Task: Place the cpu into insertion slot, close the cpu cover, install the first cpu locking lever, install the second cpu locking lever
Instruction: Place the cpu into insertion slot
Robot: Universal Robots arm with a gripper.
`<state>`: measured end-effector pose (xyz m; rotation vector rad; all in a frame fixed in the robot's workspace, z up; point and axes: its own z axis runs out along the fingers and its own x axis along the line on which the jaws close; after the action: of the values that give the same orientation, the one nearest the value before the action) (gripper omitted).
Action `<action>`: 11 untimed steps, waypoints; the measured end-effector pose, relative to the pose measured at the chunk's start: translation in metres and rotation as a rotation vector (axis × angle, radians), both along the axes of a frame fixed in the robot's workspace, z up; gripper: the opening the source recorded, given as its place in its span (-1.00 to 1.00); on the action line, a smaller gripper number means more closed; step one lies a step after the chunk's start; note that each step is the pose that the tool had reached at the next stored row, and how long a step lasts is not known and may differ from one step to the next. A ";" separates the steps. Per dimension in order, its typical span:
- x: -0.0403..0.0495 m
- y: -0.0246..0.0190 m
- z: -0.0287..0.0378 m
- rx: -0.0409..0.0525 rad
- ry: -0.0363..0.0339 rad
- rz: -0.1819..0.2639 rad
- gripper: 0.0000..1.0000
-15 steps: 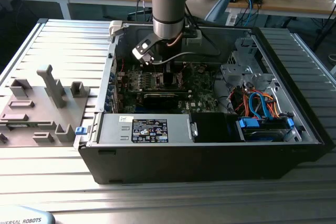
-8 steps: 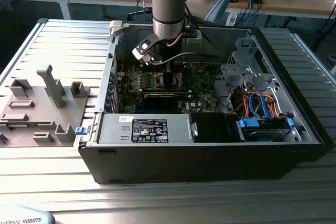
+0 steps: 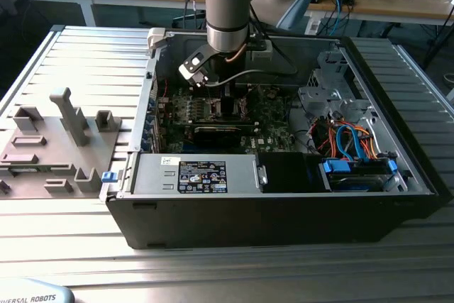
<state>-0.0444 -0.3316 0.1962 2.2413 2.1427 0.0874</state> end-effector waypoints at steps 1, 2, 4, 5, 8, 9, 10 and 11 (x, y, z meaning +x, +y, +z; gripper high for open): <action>0.0000 0.0009 -0.0001 0.0001 0.0000 0.000 0.35; 0.0000 0.0016 -0.0001 0.0000 0.0000 0.000 0.35; 0.0000 0.0016 -0.0001 0.0001 0.0000 0.000 0.35; 0.0000 0.0016 -0.0001 0.0001 0.0000 0.000 0.35; 0.0001 0.0008 0.0005 0.0000 -0.0002 0.000 0.35; 0.0000 0.0004 0.0023 -0.0002 -0.0003 0.000 0.35; 0.0000 0.0002 0.0046 -0.0003 -0.0005 0.000 0.35; 0.0000 0.0000 0.0083 -0.0003 -0.0007 0.000 0.35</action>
<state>-0.0444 -0.3316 0.2045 2.2407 2.1424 0.0878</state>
